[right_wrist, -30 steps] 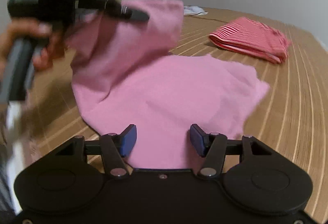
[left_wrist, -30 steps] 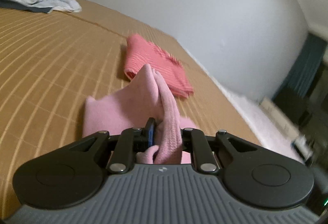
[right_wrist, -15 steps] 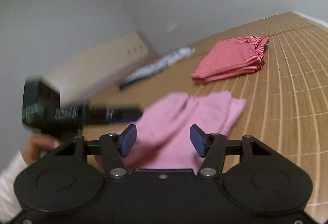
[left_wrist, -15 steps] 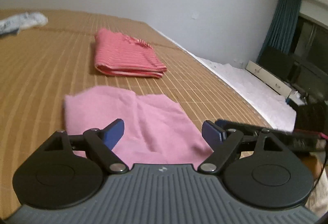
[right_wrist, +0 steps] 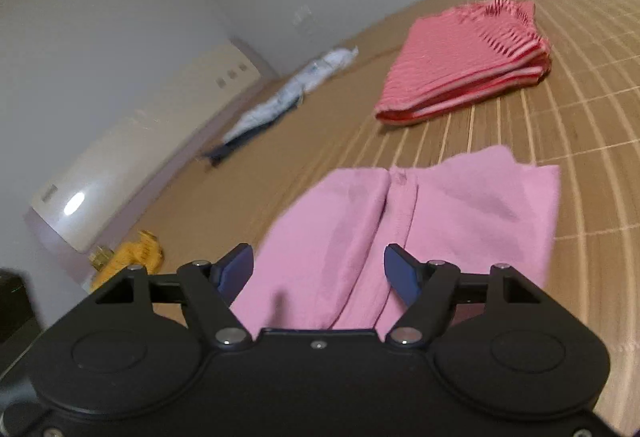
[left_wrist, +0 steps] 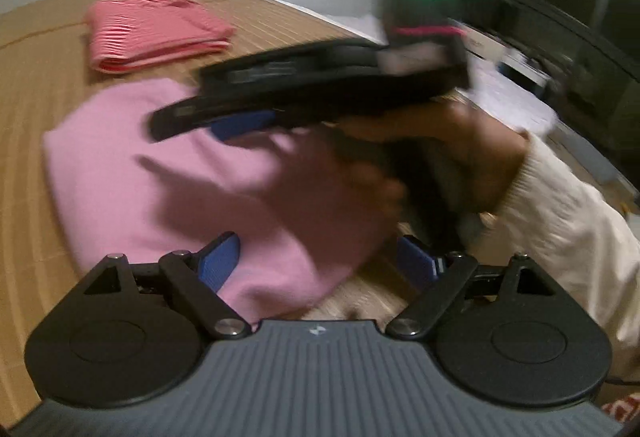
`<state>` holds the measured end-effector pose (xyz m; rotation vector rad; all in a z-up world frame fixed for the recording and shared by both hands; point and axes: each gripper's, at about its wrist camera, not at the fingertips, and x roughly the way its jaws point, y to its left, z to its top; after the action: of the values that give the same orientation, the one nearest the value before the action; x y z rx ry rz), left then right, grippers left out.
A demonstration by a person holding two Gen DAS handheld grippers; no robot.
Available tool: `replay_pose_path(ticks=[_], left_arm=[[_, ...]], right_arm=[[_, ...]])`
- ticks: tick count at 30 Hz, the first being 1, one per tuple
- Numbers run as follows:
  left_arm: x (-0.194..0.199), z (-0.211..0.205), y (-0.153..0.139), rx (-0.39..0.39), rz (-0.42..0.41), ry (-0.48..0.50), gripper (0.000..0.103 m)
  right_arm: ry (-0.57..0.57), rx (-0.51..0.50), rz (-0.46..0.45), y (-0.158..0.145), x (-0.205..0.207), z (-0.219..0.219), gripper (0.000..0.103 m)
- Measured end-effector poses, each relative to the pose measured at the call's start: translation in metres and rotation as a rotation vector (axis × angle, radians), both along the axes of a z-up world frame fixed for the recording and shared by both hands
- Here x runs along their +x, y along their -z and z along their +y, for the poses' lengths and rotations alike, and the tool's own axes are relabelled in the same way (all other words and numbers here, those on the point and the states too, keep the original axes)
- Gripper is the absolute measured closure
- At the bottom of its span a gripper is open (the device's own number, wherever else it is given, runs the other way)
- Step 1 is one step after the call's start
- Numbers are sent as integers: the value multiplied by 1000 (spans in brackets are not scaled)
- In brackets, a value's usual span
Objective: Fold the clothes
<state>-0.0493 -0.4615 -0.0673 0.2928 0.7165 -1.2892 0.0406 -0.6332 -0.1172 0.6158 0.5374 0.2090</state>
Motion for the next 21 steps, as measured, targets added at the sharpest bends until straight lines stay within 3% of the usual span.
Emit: replay_pose_path(ticks=[2, 8, 11, 13, 16, 17, 18, 21], left_arm=[[1, -1, 1, 9, -24, 3, 14], [7, 21, -15, -72, -34, -42, 14], [5, 18, -10, -18, -40, -57, 14], [4, 16, -8, -9, -48, -51, 14], [5, 20, -13, -58, -33, -47, 14], [9, 20, -12, -79, -28, -45, 14], [7, 24, -14, -99, -27, -44, 14], [5, 31, -24, -173, -9, 8, 14]], right_arm=[[1, -42, 34, 5, 12, 5, 30], [-10, -156, 29, -4, 3, 17, 34], [-37, -168, 32, -1, 5, 20, 35], [-32, -259, 41, -3, 7, 30, 49], [-52, -392, 24, -6, 6, 44, 65], [-60, -422, 14, -7, 5, 47, 84], [-65, -435, -4, -9, 3, 49, 92], [-71, -394, -93, -24, -9, 43, 93]])
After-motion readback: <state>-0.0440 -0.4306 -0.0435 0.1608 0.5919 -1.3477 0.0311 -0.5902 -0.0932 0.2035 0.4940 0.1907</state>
